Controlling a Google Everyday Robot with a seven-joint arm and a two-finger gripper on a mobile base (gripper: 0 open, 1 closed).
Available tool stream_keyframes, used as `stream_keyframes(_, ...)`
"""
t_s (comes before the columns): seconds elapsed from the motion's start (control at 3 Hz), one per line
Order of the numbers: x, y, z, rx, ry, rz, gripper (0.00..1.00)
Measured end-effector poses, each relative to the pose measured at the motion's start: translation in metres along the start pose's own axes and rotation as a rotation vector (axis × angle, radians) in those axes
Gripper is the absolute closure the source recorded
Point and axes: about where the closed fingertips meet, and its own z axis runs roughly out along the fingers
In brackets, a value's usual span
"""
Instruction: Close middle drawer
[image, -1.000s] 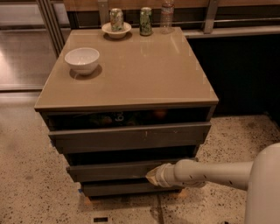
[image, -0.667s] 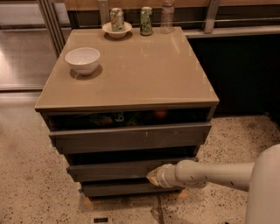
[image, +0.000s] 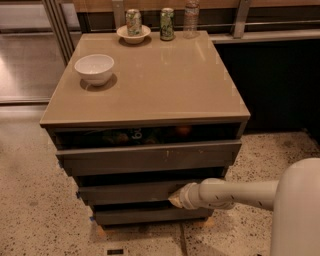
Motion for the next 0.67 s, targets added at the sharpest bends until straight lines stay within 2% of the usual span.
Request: stream_keyframes(0.67,0.0047,-0.0039,-0.0003,0.006,0.009,-0.002,1.0)
